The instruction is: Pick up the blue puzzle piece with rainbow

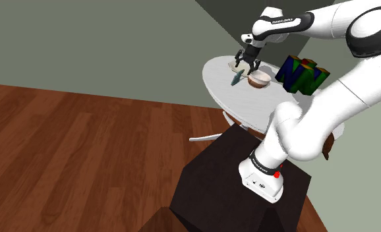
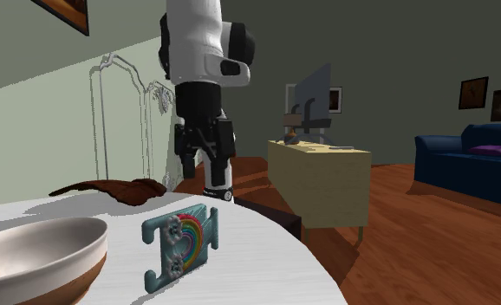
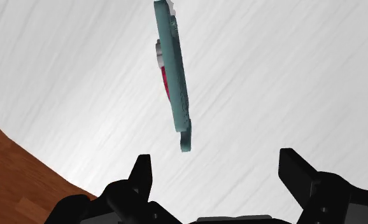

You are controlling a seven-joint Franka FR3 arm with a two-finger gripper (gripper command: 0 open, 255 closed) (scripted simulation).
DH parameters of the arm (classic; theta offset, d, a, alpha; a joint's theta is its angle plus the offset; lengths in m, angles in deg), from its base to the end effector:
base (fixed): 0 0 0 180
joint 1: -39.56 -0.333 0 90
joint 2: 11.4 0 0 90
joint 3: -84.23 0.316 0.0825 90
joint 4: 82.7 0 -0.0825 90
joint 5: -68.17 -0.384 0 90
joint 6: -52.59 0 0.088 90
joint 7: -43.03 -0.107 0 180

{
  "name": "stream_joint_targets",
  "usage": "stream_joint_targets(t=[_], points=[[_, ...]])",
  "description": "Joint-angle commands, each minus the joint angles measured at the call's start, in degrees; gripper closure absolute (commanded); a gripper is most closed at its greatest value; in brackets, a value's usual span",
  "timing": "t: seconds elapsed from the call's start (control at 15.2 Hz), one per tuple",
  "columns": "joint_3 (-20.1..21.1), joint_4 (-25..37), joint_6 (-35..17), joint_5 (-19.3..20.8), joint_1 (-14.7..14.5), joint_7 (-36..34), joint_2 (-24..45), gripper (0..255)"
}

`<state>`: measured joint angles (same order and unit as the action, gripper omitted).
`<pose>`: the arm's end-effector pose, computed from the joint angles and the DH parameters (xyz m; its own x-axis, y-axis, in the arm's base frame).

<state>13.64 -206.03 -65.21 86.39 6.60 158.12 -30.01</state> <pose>0.3841 -0.3505 0.4419 0.0598 0.9982 0.0020 0.9973 -0.0598 0.0432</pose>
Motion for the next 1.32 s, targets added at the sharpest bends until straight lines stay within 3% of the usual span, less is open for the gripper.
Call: stream_joint_targets(t=[0.0,0.07,0.2,0.59,0.73,0.79,1.25], points=[[-12.79,3.59,-2.29,-5.52,-11.13,9.43,6.85,0],[-25.42,5.54,-2.92,-7.54,-23.31,13.14,8.94,0],[-25.62,5.41,-3.1,-4.03,-24.27,10.88,6.0,0],[-31.84,2.9,-7.1,0.31,-30.4,7.96,2.71,0],[-31.78,2.9,-7.08,0.39,-30.35,7.91,2.64,0],[-31.78,3.0,-6.99,0.37,-30.45,7.84,2.64,255],[-31.72,2.95,-7.01,0.34,-30.33,7.91,2.68,255]])
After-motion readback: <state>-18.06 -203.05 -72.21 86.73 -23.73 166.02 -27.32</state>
